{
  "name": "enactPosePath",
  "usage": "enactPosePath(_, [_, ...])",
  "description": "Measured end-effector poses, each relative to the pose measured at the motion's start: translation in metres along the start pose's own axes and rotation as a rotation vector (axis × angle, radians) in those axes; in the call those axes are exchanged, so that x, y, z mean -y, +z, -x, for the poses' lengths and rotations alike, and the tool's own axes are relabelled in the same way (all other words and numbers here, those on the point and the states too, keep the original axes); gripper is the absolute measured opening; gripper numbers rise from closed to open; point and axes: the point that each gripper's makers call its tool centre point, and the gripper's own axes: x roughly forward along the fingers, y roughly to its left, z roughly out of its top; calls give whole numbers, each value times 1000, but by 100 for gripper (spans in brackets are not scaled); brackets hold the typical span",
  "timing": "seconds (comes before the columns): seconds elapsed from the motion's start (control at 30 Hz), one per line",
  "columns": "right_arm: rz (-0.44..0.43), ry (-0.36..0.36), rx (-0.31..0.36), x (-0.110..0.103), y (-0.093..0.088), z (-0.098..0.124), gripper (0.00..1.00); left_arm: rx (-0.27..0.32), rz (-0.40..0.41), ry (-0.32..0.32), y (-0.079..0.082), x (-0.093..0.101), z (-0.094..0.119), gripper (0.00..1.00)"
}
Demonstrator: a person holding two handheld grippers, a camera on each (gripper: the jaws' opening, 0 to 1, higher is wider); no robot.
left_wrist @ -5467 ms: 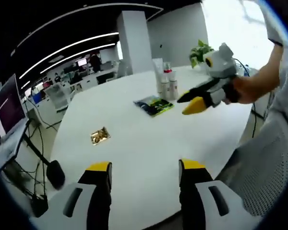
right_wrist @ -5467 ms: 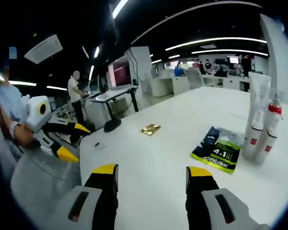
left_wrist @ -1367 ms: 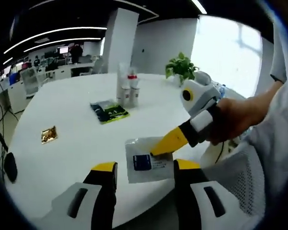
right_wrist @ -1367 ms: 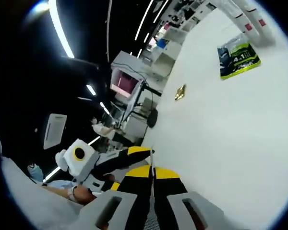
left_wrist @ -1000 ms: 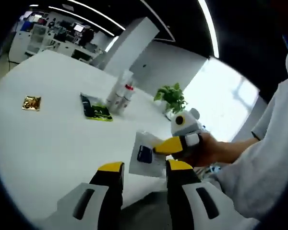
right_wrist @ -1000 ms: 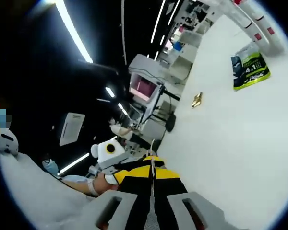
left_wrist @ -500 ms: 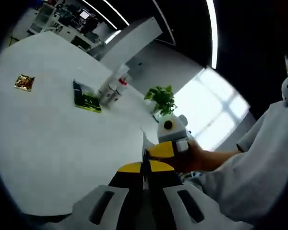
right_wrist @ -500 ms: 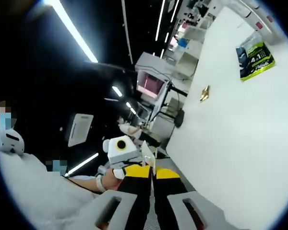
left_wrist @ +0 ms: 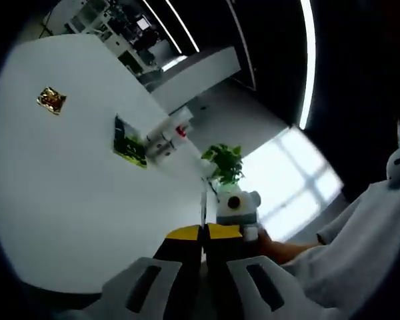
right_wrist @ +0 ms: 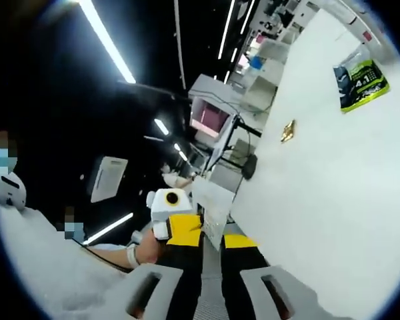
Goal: Arrange the skincare products in the storage area until every visible bottle or jar stands upright without overlapping.
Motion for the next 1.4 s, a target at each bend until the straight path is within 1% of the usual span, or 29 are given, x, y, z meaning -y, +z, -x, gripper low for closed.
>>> enactPosePath(0.03, [-27,33,7,-7,1,-1,0,1,3,-3,0,0,0,0])
enactPosePath(0.07, [-17,7,0,-1,1,0,0,6,22,-20,1,1,1,0])
enactPosePath(0.1, [-25,15,-8,-2,1,1,0,-1,26,-16,1,-1,1,0])
enactPosePath(0.17, [-18,25,-30,-5,0,2,0,-4,49,-35,0,2,-1,0])
enactPosePath(0.27, [-11,32,-102,-8,-10,4,0,10,51,-41,3,2,-1,0])
enactPosePath(0.3, [-13,36,-111,-9,-12,4,0,7,49,-41,2,2,-1,0])
enactPosePath(0.37, [-26,38,-112,-9,-13,5,0,-10,32,-42,-1,2,-1,0])
enactPosePath(0.4, [-36,42,-113,-9,-14,5,0,-17,-12,-40,-2,2,0,0])
enactPosePath(0.47, [-61,54,-107,-10,-14,6,0,-13,10,-43,-1,3,0,0])
enactPosePath(0.5, [-66,55,-107,-11,-15,5,0,-15,40,-45,-1,3,0,0])
enactPosePath(0.57, [-72,56,-112,-12,-15,5,0,-10,40,-41,0,1,1,0])
enactPosePath(0.6, [-79,59,-122,-12,-17,5,0,-7,39,-28,1,-3,3,1])
enactPosePath(0.7, [-68,56,-154,-13,-22,4,0,33,22,-12,9,-7,6,0])
enactPosePath(0.73, [-70,65,-155,-14,-22,4,0,48,-5,-9,11,-7,7,0])
enactPosePath(0.77, [-70,67,-158,-15,-23,4,0,69,-31,15,15,-11,8,0])
enactPosePath(0.8, [-67,68,-158,-15,-23,4,0,62,-39,26,13,-13,9,0])
enactPosePath(0.83, [-70,69,-152,-15,-22,4,0,60,-31,21,13,-13,9,0])
enactPosePath(0.9, [-87,67,-141,-14,-21,4,0,76,-36,18,15,-10,8,0])
enactPosePath(0.97, [-79,55,-131,-12,-21,4,0,87,-38,7,18,-9,9,0])
enactPosePath(1.0, [-68,30,-115,-7,-20,3,0,96,-38,5,19,-9,10,0])
enactPosePath(1.07, [-82,36,-99,-6,-19,3,0,99,-43,8,20,-10,11,0])
enactPosePath(1.1, [-88,28,-67,-3,-15,3,0,113,-41,13,22,-10,12,0])
enactPosePath(1.13, [-91,15,-60,0,-15,3,0,118,-37,13,24,-9,12,0])
enactPosePath(1.17, [-97,11,-64,2,-16,3,0,137,-34,22,27,-11,15,0])
enactPosePath(1.23, [-101,8,-65,2,-19,2,0,157,-26,42,31,-17,18,0])
enactPosePath(1.33, [-109,-8,-48,6,-18,4,0,163,-19,46,32,-20,18,0])
enactPosePath(1.4, [-88,-17,-48,7,-17,4,0,161,-20,47,31,-19,17,0])
